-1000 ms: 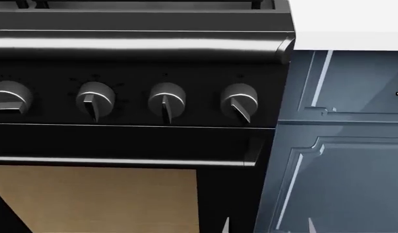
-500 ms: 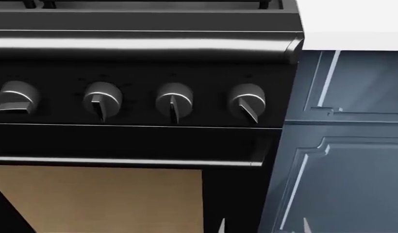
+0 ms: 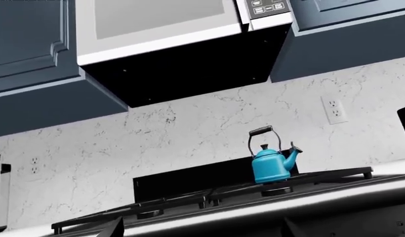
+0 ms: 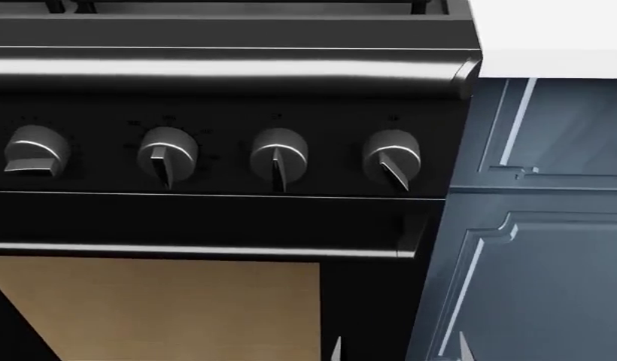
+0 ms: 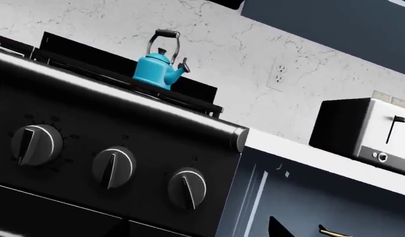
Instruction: Turn off the front right burner of the stove.
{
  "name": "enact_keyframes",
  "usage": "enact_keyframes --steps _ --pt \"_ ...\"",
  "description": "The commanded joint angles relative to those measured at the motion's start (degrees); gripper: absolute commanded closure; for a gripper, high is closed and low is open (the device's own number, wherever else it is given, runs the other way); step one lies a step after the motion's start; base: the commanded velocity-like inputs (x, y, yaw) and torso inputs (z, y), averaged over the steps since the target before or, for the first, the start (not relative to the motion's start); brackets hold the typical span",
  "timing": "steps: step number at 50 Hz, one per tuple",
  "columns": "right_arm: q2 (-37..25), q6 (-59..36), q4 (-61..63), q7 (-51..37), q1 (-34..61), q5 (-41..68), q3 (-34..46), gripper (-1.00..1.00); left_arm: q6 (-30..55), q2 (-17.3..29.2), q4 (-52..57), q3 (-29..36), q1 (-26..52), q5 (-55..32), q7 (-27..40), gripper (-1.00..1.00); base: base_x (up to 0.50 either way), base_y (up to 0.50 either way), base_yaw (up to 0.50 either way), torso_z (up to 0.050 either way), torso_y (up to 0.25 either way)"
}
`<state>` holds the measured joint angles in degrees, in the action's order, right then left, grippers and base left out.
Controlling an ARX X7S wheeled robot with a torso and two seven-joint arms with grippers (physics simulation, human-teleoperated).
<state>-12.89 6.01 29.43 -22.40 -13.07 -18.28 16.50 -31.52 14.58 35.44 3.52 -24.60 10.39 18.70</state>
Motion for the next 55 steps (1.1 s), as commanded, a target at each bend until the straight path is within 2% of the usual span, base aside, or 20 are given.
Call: enact_keyframes --steps 1,25,33,52,55 --pt "-0.07 -3.35 0.92 0.77 1.2 -2.23 0.55 -1.0 0.09 0.26 0.11 0.15 0.02 0.22 0.43 -1.0 0.0 0.0 0.0 0.0 0.0" --pt "0.02 -9.65 -0.77 3.48 9.29 -4.89 1.19 -1.0 0.49 0.81 -0.37 0.84 0.4 0.25 1.11 -1.0 0.0 0.0 0.0 0.0 0.0" --pt "0.88 -11.07 -1.96 4.75 11.46 -0.22 0.02 -1.0 0.75 0.94 -0.09 1.14 0.37 0.67 1.22 -1.0 0.0 0.0 0.0 0.0 0.0" --pt "1.28 -16.47 -4.57 6.89 18.41 0.25 0.39 -1.0 0.56 1.48 0.25 1.13 0.14 0.61 2.0 -1.0 0.0 0.0 0.0 0.0 0.0" --pt "1.62 -16.4 -3.94 7.36 18.6 2.97 -0.67 -1.0 0.52 1.61 0.15 1.26 0.15 0.53 2.04 -1.0 0.0 0.0 0.0 0.0 0.0"
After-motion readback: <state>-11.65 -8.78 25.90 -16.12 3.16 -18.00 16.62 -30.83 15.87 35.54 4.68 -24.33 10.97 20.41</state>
